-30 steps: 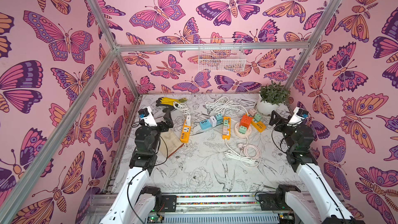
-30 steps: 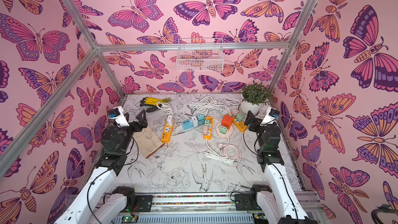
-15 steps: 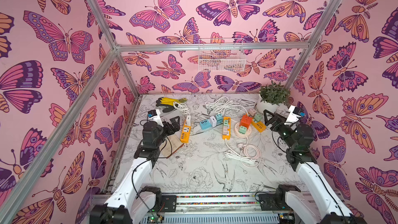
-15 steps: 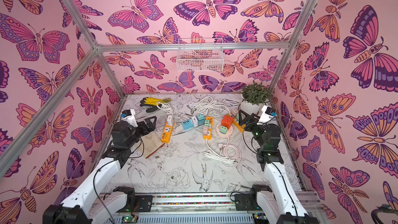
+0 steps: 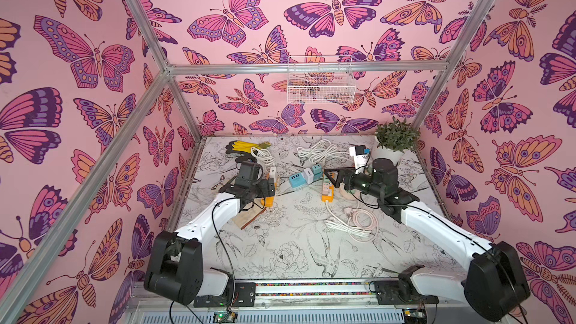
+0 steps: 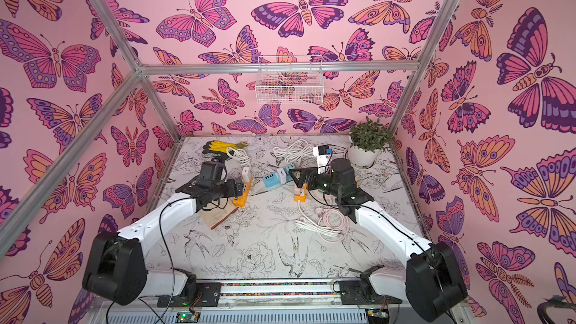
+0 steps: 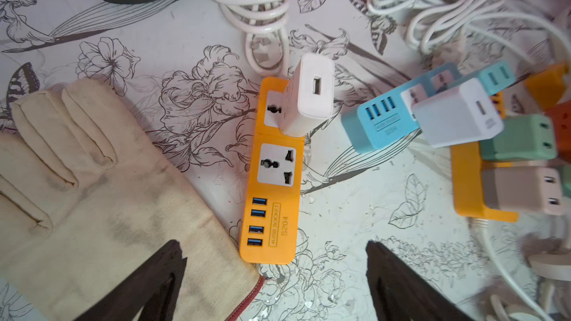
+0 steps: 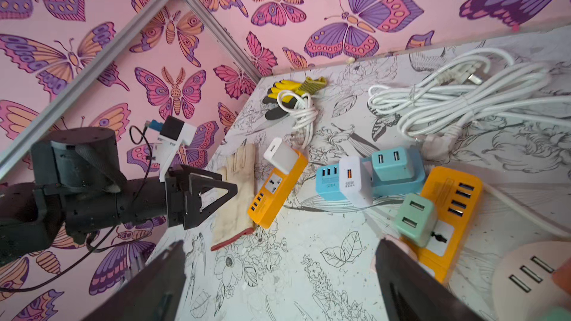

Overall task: Pull the plug off the socket
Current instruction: Move the socket to the center of the board.

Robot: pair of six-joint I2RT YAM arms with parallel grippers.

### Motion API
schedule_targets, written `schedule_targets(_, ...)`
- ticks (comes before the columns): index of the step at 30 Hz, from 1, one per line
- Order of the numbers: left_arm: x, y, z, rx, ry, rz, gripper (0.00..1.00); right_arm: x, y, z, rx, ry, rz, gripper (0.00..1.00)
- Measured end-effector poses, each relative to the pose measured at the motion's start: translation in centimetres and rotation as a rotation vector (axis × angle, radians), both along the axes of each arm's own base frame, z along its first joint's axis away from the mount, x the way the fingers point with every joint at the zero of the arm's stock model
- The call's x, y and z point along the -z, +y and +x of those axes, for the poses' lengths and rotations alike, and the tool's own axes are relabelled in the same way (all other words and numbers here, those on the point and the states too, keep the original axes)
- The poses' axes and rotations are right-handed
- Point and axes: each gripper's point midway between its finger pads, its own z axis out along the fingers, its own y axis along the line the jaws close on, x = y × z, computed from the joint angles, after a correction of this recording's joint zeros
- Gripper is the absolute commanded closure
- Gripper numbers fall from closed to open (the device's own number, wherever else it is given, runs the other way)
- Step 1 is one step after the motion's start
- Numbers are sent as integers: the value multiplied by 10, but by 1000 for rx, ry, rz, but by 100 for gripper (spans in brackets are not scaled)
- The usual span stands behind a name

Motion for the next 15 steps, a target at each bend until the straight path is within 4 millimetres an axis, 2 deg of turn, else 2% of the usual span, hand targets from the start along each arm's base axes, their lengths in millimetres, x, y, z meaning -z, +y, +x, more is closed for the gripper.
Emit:
schedule_targets(5, 22, -2, 11, 30, 77, 64, 3, 20, 4, -1, 14, 40, -55, 1)
schedule_targets(11, 53, -8, 22, 57, 160, 90, 3, 24, 0, 0, 39, 35, -89, 1)
schedule_targets(15, 68, -10, 23, 70, 201, 99, 4, 19, -4, 1, 60, 19, -93, 1)
